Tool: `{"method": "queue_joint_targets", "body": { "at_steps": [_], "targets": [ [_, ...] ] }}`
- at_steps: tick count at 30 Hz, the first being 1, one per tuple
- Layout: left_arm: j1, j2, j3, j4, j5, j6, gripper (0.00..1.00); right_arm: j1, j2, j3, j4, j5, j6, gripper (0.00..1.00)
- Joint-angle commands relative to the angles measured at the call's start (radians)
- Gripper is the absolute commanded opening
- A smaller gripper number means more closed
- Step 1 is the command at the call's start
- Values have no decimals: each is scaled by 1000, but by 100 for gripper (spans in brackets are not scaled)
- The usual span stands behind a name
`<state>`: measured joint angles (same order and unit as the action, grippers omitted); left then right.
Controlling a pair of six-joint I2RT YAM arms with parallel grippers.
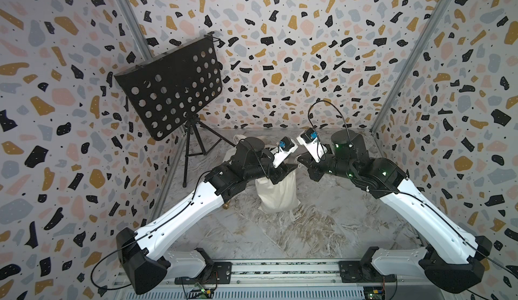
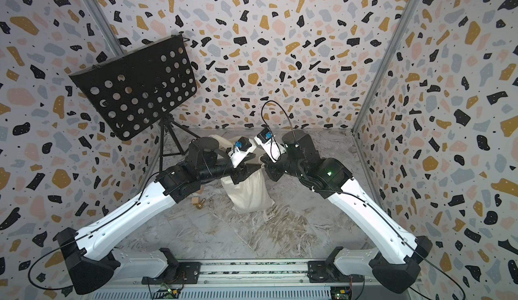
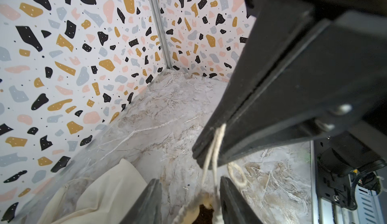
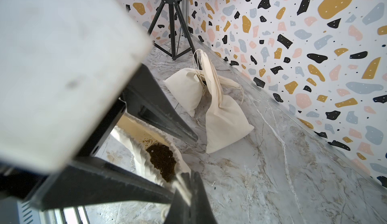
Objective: Close the soil bag
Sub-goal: Frap the soil bag at the center of the board.
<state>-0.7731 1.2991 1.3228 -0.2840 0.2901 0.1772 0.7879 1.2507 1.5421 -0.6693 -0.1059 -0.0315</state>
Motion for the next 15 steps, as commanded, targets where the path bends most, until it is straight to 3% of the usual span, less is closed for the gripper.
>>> {"method": "queue_joint_targets", "body": {
  "at_steps": [1, 7, 10, 15],
  "targets": [
    [-17, 22, 51, -2, 4, 26, 43, 6, -53, 59, 57, -5, -7, 0],
    [-37, 68, 78, -40, -21, 36, 30, 6, -66, 56, 57, -4, -24, 0],
    [-38, 70, 30, -28, -75, 28, 18, 5, -113, 44, 65, 36, -41, 0],
    [-38, 91, -57, -50, -303, -14, 7, 5, -209, 3, 86, 146, -76, 0]
  ]
}}
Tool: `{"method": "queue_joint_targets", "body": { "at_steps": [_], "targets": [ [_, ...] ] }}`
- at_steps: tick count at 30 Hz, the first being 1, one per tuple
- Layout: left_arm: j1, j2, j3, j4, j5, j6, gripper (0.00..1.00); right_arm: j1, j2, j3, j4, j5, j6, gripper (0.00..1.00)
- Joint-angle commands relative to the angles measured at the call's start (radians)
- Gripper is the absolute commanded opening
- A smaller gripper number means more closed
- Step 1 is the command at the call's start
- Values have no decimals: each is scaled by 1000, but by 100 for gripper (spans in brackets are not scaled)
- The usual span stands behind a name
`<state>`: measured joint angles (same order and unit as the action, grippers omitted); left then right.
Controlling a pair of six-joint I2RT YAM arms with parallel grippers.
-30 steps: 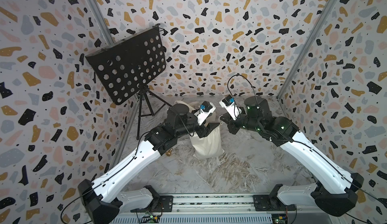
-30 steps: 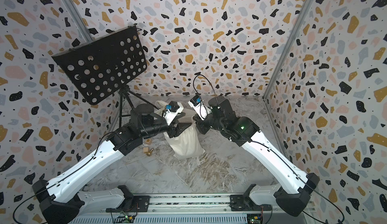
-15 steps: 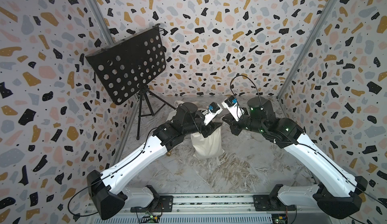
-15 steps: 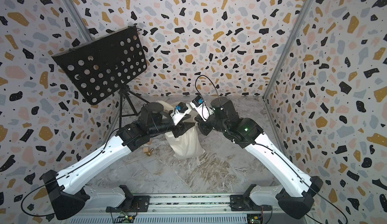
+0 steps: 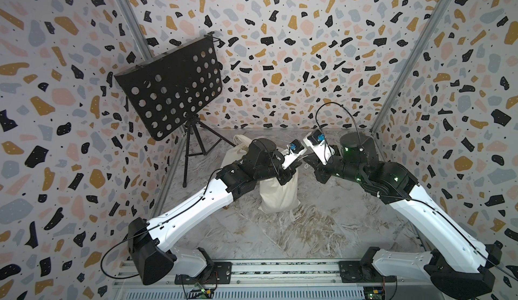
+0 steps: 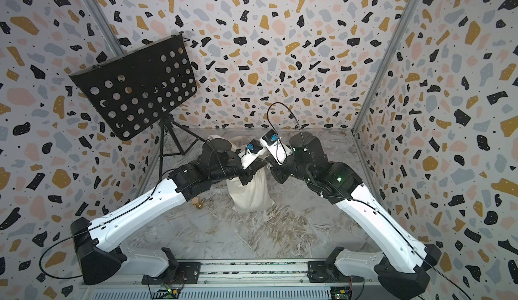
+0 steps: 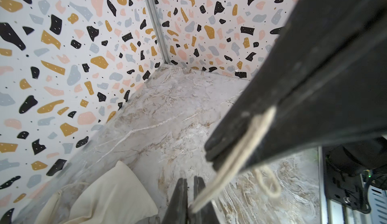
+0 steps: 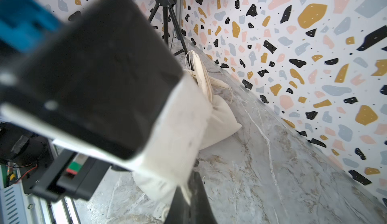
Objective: Close the soil bag
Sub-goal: Frap the soil bag at the center of the board.
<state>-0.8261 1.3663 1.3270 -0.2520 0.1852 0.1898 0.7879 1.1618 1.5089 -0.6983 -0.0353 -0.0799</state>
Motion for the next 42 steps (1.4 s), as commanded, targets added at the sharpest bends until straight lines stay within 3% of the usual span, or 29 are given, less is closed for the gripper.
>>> {"method": "queue_joint_targets", "body": {
  "at_steps": [1, 9, 16, 19, 25, 28, 33, 36, 38, 42],
  "targets": [
    [15, 27, -73, -97, -246, -34, 5, 5, -142, 30, 115, 95, -35, 0],
    [38, 69, -143, -201, -595, -35, 3, 5, -286, -38, 134, 297, -67, 0],
    [72, 116, -184, -265, -741, -45, 22, 5, -353, -69, 158, 433, -82, 0],
    [77, 139, -188, -296, -800, -55, 24, 6, -372, -78, 160, 490, -90, 0],
    [183, 142, -231, -309, -829, -104, 21, 5, -405, -105, 171, 587, -97, 0],
    [222, 93, -257, -290, -807, -104, 14, 5, -382, -121, 171, 536, -82, 0],
    [241, -25, -312, -220, -805, -43, 16, 4, -277, -160, 204, 423, -64, 0],
    [239, -67, -340, -184, -767, -10, 29, 4, -214, -186, 254, 308, -52, 0],
    [223, -104, -367, -133, -653, 7, 40, 3, -166, -188, 287, 234, -44, 0],
    [197, -197, -414, -44, -424, 19, 75, 4, -66, -130, 279, 132, -33, 0]
  ]
}}
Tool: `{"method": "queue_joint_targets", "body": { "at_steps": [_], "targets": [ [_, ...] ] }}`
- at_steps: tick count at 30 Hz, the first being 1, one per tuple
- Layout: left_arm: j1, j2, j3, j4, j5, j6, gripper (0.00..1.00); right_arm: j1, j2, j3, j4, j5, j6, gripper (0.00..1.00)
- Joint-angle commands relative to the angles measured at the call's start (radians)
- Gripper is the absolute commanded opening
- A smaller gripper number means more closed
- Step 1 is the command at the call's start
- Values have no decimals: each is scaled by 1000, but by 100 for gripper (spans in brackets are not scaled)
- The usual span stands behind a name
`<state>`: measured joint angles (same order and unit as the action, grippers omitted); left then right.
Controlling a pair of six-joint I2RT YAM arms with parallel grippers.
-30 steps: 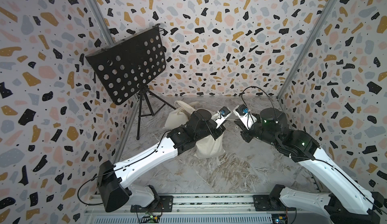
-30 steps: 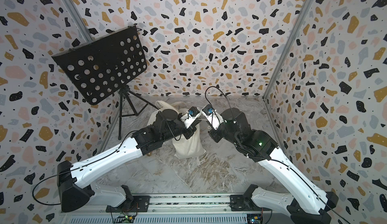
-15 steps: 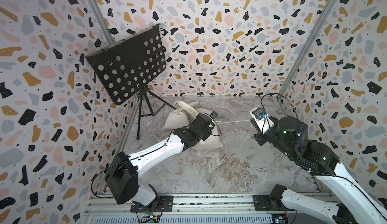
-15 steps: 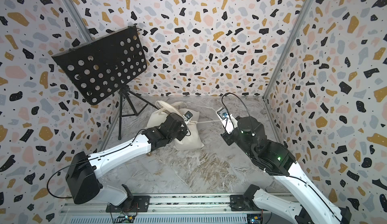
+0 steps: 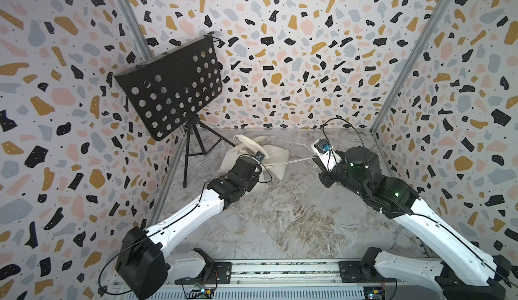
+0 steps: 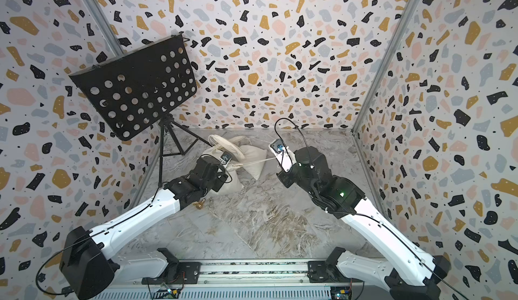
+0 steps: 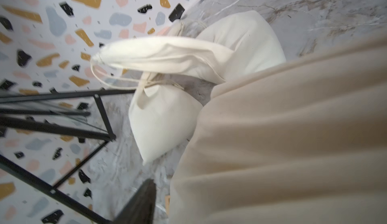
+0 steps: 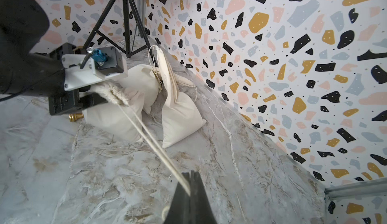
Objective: Close the soil bag
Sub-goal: Frap the soil bag at the center of the board.
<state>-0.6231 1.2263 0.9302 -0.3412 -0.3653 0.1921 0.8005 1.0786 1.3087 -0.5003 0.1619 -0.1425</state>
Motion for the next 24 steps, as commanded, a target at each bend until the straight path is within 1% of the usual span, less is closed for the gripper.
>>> {"method": "queue_joint_targets", "body": {
  "at_steps": [1, 3, 6, 10, 12, 15, 19, 22, 23, 24],
  "targets": [
    [-7, -80, -25, 64, 181, 15, 80, -8, 35, 80, 86, -87, 32, 0],
    [-15, -118, -30, 86, 267, 12, 87, -7, 64, 101, 90, -125, 38, 0],
    [-41, -158, -14, 101, 363, 17, 93, -7, 100, 144, 75, -163, 41, 0],
    [-86, -160, 35, 121, 509, 23, 95, -7, 126, 181, 63, -185, 38, 0],
    [-107, -134, 73, 127, 536, 31, 95, -7, 131, 193, 57, -186, 39, 0],
    [-123, -92, 134, 116, 551, 44, 92, -7, 129, 195, 52, -183, 38, 0],
    [-143, -33, 219, 71, 583, 73, 81, -8, 122, 192, 45, -165, 34, 0],
    [-156, -2, 259, 40, 613, 85, 77, -7, 115, 189, 43, -147, 26, 0],
    [-161, 4, 265, 32, 614, 87, 73, -7, 113, 189, 41, -140, 23, 0],
    [-163, 11, 267, 29, 610, 87, 66, -7, 112, 189, 39, -128, 19, 0]
  ]
}}
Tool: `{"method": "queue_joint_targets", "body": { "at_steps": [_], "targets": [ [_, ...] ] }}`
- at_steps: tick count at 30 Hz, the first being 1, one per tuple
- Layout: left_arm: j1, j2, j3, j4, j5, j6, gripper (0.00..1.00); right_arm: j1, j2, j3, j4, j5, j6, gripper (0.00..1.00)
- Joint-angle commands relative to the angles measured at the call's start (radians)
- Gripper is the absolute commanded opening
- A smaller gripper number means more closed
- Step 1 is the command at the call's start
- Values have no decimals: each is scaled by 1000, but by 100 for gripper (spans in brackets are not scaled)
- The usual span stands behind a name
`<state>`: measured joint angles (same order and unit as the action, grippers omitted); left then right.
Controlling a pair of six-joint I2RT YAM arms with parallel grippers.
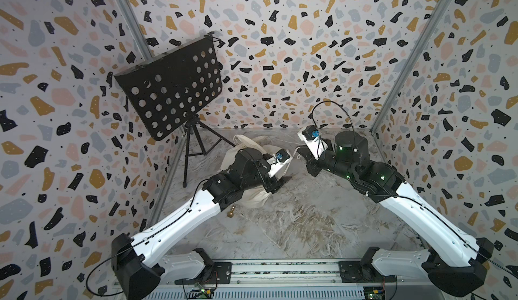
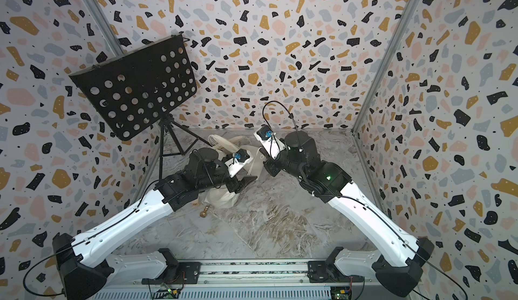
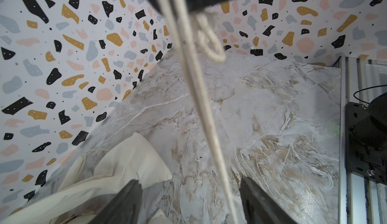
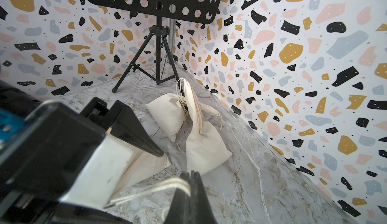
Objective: Close the soil bag
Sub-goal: Frap the soil bag at the center of the board.
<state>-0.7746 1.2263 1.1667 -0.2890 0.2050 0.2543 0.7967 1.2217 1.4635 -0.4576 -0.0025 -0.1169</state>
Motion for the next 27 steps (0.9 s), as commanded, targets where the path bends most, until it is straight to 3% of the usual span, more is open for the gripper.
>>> {"method": "queue_joint_targets", "body": {
  "at_steps": [1, 6, 10, 18, 27],
  "targets": [
    [-13, 13, 30, -25, 26, 21, 57, -4, -33, 32, -7, 47, -12, 0],
    [-14, 13, -9, -59, -87, 2, 16, -4, -67, 6, -10, 172, -57, 0],
    [-14, 6, -91, -92, -229, -24, 3, -32, -122, -26, -12, 291, -90, 0],
    [-12, 102, -186, -134, -538, -61, 1, -239, -220, -92, -12, 293, -21, 0],
    [-7, 262, -152, -223, -754, -82, 15, -429, -264, -164, -14, 260, 66, 0]
  ]
}}
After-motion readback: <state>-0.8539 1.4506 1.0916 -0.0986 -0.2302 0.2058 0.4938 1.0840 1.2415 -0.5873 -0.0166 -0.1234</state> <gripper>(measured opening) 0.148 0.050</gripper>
